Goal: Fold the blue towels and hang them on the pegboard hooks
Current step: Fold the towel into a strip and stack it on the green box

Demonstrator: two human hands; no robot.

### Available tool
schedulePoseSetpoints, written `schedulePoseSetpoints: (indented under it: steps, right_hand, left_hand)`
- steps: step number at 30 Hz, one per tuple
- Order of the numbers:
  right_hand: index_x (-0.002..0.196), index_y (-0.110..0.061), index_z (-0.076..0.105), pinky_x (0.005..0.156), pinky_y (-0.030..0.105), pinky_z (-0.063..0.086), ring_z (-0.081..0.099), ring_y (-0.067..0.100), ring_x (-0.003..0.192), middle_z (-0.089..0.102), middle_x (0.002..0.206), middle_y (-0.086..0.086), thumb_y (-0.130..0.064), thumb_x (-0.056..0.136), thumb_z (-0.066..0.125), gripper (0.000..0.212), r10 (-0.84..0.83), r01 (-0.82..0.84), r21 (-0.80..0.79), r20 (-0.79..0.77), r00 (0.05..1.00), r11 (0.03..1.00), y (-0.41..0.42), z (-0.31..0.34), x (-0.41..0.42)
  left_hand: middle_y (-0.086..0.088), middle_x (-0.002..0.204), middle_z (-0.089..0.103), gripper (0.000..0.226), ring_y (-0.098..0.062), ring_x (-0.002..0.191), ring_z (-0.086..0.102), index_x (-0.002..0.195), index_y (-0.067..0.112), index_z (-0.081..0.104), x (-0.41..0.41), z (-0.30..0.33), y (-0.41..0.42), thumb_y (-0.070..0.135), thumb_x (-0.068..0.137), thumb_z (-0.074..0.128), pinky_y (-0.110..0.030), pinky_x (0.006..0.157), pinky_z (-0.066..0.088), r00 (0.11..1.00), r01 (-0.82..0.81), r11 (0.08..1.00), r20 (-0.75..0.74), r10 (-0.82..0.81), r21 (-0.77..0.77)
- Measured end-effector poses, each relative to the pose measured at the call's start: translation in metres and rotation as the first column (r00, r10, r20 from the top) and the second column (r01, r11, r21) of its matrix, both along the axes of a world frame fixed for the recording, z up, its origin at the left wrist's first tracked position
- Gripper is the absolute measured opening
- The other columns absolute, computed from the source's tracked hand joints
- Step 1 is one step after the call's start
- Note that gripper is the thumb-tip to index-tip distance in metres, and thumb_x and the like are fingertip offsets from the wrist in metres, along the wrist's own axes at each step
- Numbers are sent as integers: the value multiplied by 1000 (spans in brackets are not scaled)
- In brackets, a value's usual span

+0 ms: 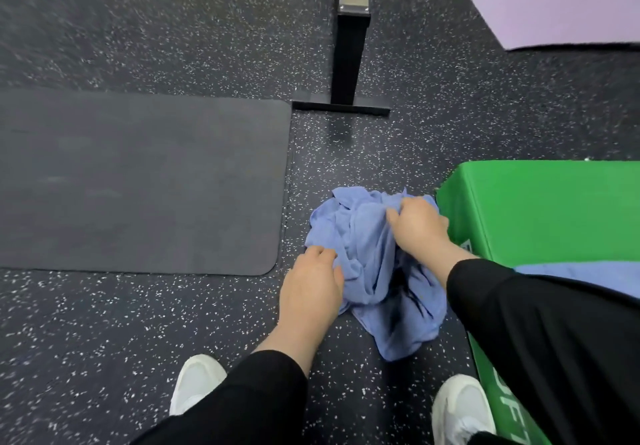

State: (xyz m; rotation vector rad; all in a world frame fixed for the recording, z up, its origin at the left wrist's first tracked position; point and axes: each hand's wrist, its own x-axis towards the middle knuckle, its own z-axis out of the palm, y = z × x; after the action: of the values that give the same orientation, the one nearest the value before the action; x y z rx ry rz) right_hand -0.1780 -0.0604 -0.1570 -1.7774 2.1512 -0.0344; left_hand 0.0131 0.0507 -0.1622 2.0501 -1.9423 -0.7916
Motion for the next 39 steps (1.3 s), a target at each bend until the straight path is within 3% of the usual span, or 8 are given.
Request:
schedulePoseSetpoints:
  steps: [5,9,15,20,24,30,36,39]
  right_hand:
    - [70,-12,44,62,38,49,52,34,69,52,67,3,-34,96,57,36,-16,82,-118,477,879,990,-7,93,9]
    - [63,-18,47,49,14,32,42,9,56,48,60,-5,-31,97,61,39,35,114,-261,505,862,959,17,165,15]
    - [81,-5,67,61,33,41,50,17,63,61,70,6,-40,92,65,37,54,315,-367,721,691,875,66,255,20]
    - [71,-7,66,63,37,44,55,16,65,66,69,8,-43,85,70,39,22,410,-226,894,447,884,96,278,20]
    - [74,-15,67,58,30,46,60,19,62,70,69,6,-33,93,70,27,-52,414,-82,952,303,907,103,280,17]
    - [77,-16,65,49,25,50,63,19,59,69,74,9,-33,95,68,25,-93,341,-13,951,294,940,96,272,8]
    - [77,-21,73,66,46,58,60,16,66,72,72,-2,-47,86,69,28,41,195,-229,740,671,954,81,267,-7]
    - [84,-36,76,81,51,60,63,7,70,72,77,-15,-47,91,66,16,103,204,-330,715,692,922,84,275,-4]
  left_hand:
    - [0,141,53,39,-21,128,51,141,18,52,-10,43,-4,28,103,48,-39,103,44,972,-133,986,-210,110,-101]
    - [2,138,56,40,-18,127,52,143,21,49,-18,108,-6,33,105,45,-36,105,43,847,-359,925,-461,266,-126]
    - [6,112,64,22,-17,104,59,118,28,56,-16,213,9,22,103,41,-41,94,48,763,-383,909,-611,212,-163]
    - [15,104,67,16,-5,100,63,114,34,60,-1,270,30,30,101,49,-22,84,49,802,-99,986,-597,0,-134]
    - [21,130,59,52,5,121,53,140,44,47,6,266,43,41,92,66,-20,100,44,881,148,975,-426,-206,-166]
    - [12,98,66,4,-7,93,60,95,31,68,-7,262,32,35,93,68,-28,86,48,939,107,956,-287,-187,-273]
    - [7,58,54,26,-6,55,44,73,16,60,-14,267,10,32,93,66,-23,55,36,856,13,981,-505,-111,-194]
    - [12,53,43,35,-6,51,34,68,18,54,-15,268,1,36,97,62,-22,50,25,856,-36,980,-512,-70,-195]
